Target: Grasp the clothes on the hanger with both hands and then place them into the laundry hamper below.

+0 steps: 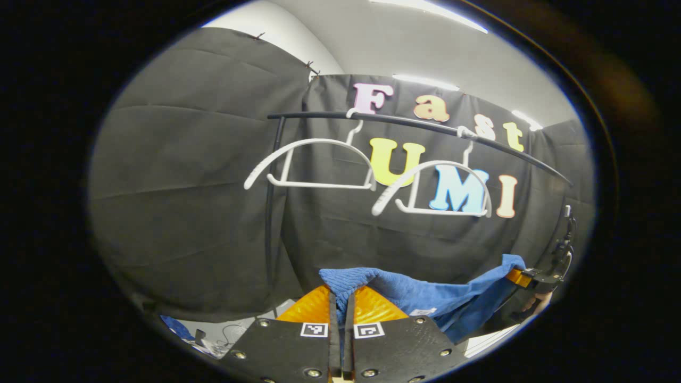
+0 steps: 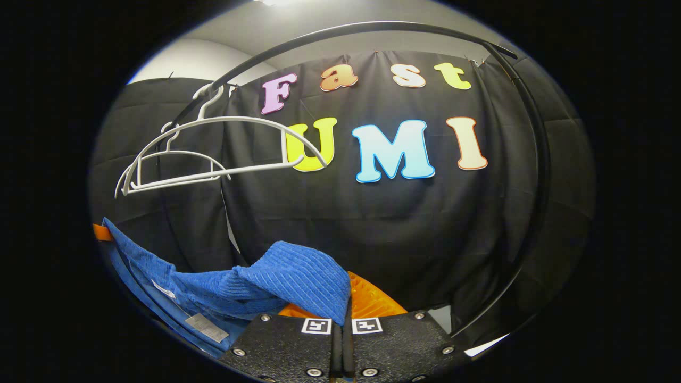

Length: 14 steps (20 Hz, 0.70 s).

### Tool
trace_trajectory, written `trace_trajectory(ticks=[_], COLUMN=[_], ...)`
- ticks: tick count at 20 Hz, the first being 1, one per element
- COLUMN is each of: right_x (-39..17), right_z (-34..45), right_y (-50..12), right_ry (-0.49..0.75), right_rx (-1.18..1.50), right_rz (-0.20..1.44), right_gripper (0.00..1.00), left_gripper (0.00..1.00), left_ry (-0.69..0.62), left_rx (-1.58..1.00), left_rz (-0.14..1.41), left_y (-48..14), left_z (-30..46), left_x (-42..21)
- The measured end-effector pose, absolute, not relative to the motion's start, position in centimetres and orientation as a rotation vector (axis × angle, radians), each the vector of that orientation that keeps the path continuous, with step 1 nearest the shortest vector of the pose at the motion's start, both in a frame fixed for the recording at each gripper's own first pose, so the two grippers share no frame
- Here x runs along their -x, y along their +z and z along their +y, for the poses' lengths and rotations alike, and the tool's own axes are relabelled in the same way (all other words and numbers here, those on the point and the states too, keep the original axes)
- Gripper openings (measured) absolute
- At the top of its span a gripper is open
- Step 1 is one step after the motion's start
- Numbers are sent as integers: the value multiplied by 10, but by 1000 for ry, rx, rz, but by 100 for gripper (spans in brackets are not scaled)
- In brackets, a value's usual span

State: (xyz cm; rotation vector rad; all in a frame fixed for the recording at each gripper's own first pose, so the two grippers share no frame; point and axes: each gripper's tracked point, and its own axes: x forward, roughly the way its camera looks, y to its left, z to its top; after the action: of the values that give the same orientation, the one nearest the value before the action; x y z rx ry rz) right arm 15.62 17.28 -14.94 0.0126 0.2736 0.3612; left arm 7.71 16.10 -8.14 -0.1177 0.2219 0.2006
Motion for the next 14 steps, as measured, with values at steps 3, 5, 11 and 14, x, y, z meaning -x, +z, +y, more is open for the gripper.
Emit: trace_trajectory(ticks=[3, 5, 11, 14], right_x=[-127, -102, -46, -21], right_z=[167, 169, 197, 215], right_y=[-155, -156, -143, -136], right_ry=[306, 268, 214, 204], right_rx=[9, 18, 38, 17], right_rz=[317, 345, 359, 356], right_gripper=[0, 0, 0, 0], left_gripper=[3, 3, 2, 3], left_ry=[139, 88, -140, -257], left_rx=[148, 132, 88, 74], left_rz=[271, 301, 348, 344], left_y=[-103, -118, -134, -131], left_z=[157, 157, 112, 77], left_x=[-71, -58, -19, -14])
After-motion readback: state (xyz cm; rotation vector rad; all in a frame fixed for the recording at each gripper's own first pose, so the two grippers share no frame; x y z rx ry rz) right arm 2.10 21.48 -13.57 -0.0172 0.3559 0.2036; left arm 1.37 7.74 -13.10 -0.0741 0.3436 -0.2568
